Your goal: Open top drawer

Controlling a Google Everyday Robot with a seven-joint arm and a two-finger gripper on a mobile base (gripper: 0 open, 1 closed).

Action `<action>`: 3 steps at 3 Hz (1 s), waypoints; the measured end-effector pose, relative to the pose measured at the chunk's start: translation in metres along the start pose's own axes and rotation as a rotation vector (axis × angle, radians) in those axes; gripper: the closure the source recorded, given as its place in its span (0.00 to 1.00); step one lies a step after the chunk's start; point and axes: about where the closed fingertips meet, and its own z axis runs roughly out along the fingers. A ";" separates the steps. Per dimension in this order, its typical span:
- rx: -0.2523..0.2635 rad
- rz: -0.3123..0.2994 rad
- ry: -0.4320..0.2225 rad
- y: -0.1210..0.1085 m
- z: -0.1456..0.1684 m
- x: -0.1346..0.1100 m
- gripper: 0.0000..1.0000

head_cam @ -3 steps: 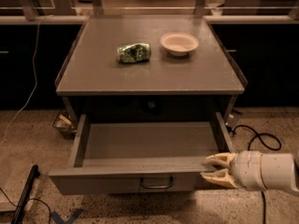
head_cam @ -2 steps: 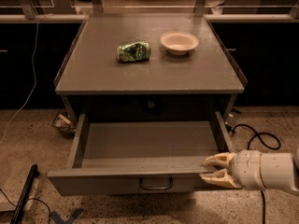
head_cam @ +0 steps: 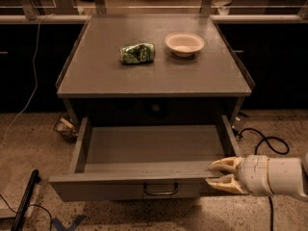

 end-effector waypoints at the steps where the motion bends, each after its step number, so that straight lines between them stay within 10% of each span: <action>1: 0.000 0.000 0.000 0.000 0.000 0.000 0.12; 3: 0.000 0.000 0.000 0.000 0.000 0.000 0.00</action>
Offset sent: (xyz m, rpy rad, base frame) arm 0.0000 0.0000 0.0000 0.0000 0.0000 0.0001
